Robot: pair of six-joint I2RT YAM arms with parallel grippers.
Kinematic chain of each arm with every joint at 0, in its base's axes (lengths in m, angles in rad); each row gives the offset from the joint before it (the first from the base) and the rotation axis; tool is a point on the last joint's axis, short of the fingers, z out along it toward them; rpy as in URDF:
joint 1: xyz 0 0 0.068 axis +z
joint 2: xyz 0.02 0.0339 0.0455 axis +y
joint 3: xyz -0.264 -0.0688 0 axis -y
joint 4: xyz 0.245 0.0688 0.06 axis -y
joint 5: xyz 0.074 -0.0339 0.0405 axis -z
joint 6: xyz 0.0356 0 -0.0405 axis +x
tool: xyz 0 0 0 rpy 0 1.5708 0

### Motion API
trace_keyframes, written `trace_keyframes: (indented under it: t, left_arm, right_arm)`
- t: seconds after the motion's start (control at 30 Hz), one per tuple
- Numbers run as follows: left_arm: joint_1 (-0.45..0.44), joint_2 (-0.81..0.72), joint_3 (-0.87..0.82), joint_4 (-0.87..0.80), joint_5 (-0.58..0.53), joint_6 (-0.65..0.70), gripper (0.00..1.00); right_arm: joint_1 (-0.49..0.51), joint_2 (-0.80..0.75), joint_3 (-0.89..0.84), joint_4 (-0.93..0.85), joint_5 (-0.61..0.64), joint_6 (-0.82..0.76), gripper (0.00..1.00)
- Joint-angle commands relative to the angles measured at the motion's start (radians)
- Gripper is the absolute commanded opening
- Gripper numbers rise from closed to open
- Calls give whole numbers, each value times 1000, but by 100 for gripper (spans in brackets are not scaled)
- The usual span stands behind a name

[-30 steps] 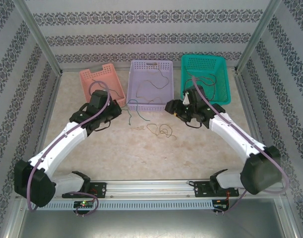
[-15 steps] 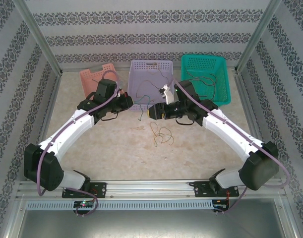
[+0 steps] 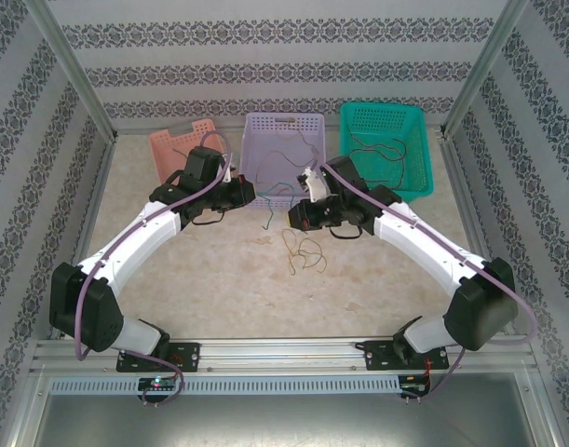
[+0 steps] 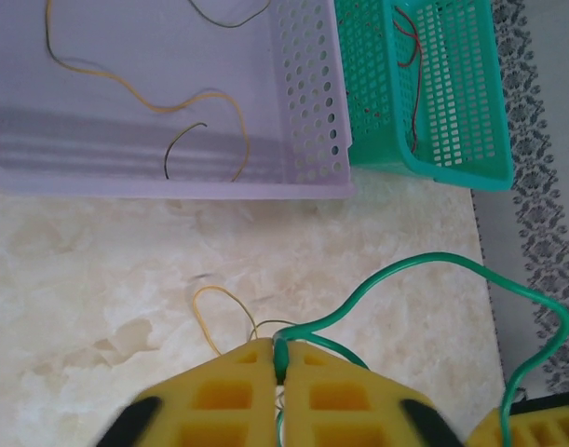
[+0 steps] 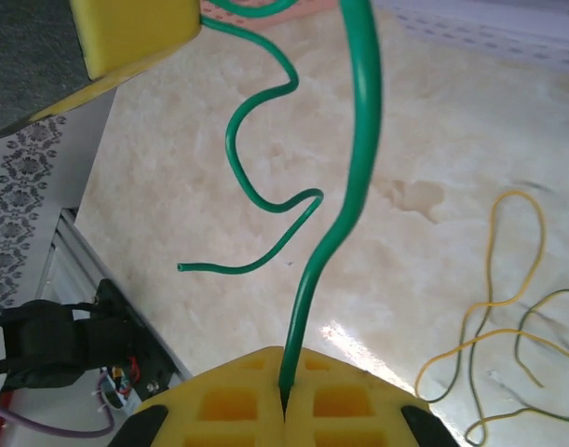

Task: Untangle the cables

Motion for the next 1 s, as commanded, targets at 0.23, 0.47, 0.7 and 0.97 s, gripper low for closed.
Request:
trace_keyframes:
  t: [0.23, 0.47, 0.7, 0.97]
  left_arm:
    - [-2, -192, -190, 270, -106, -457, 70]
    - [-82, -226, -268, 359, -121, -523, 61]
    - [-107, -148, -281, 408, -66, -569, 66]
    - [-129, -70, -274, 439, -45, -659, 64]
  right_arm:
    - [-21, -46, 5, 79, 3, 12, 0]
    - [-22, -13, 29, 149, -60, 91, 0]
    - [-17, 7, 65, 169, -95, 144, 0]
    - [-10, 0, 68, 204, -103, 192, 0]
